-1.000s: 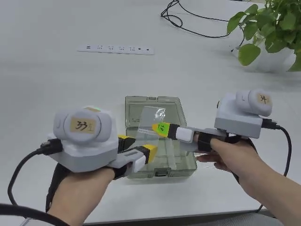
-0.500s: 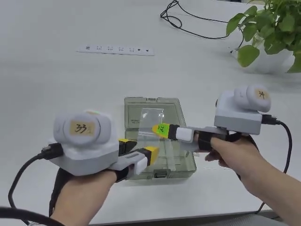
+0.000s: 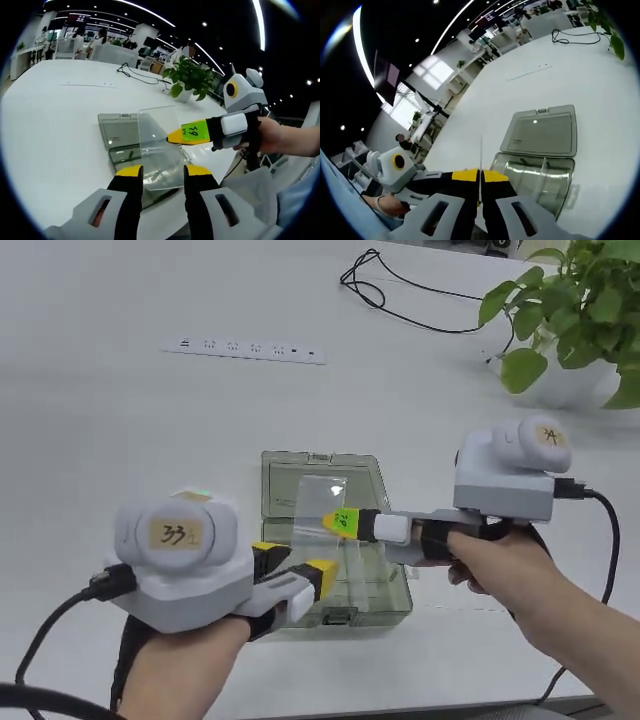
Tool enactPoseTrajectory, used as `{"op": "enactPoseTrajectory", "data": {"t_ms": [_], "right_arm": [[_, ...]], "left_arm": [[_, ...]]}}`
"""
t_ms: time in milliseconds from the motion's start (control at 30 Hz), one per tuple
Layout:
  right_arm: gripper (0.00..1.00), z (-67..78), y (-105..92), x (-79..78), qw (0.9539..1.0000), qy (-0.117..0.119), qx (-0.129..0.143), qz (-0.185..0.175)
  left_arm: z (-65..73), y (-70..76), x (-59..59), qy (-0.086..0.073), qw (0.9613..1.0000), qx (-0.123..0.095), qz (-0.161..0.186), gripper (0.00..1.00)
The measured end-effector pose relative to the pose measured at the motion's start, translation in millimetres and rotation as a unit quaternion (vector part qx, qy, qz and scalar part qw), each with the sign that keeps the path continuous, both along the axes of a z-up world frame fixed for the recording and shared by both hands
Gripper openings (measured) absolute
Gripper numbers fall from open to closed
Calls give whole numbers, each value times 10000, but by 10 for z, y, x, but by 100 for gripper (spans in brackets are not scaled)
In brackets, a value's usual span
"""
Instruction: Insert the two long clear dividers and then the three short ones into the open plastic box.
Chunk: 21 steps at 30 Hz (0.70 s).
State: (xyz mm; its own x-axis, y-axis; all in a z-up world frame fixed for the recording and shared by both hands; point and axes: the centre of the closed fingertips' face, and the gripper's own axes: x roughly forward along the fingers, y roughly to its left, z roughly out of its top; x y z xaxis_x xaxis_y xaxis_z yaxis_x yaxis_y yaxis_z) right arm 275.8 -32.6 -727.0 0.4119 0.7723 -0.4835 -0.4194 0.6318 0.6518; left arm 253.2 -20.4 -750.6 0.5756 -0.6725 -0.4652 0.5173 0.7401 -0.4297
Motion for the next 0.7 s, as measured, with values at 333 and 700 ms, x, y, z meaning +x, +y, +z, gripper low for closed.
{"op": "enactPoseTrajectory", "data": {"t_ms": [333, 700], "right_arm": [[2, -16, 37, -56, 9996, 239, -118, -101], [2, -42, -59, -48, 9974, 500, -489, -173]], "left_arm": [[-54, 125, 25, -327, 9987, 275, -286, 46], [-77, 338, 72, -744, 9942, 409, -654, 65]]}}
